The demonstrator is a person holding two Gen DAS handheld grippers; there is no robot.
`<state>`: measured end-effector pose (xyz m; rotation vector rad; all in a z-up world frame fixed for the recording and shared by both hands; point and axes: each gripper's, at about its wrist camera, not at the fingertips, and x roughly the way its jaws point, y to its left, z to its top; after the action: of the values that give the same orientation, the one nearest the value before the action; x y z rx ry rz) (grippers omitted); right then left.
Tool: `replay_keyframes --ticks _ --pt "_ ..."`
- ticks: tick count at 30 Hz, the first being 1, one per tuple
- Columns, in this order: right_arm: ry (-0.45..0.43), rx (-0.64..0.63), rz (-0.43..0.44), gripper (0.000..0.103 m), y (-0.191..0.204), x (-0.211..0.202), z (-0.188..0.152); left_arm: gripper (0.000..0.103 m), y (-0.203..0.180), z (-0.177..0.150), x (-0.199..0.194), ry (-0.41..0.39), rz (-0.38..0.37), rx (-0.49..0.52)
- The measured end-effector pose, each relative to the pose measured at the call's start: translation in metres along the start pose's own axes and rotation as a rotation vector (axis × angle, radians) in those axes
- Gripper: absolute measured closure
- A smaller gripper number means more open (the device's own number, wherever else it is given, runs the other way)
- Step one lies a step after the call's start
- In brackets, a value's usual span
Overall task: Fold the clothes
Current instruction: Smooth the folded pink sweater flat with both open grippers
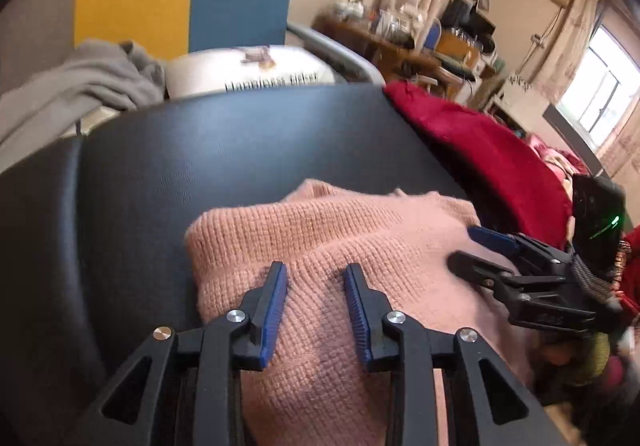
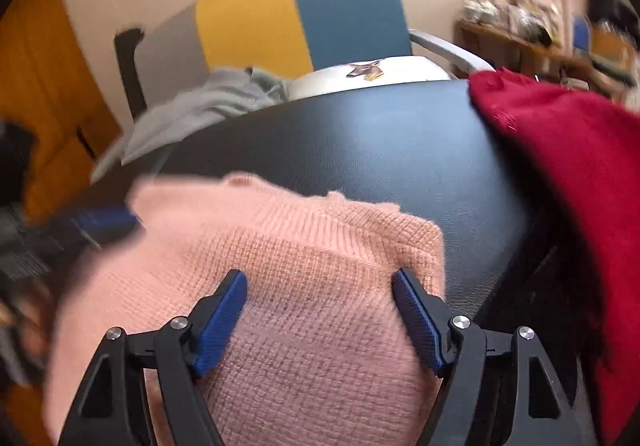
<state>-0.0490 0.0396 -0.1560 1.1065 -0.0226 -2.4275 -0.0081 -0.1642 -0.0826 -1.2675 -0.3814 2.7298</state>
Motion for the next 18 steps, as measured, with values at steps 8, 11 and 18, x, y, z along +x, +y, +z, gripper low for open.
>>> replay_keyframes --ticks 8,11,18 --pt "-0.010 -0.022 -0.018 0.024 0.006 -0.001 -0.004 0.072 0.004 -0.005 -0.002 -0.032 -0.011 -0.063" --pt "-0.007 -0.019 -0.014 0.023 0.003 0.002 -0.002 0.072 0.004 -0.007 -0.008 -0.061 -0.002 -0.052" --pt "0.002 -0.029 -0.016 0.022 0.003 0.004 0.002 0.070 0.022 -0.029 -0.063 -0.126 -0.008 -0.178"
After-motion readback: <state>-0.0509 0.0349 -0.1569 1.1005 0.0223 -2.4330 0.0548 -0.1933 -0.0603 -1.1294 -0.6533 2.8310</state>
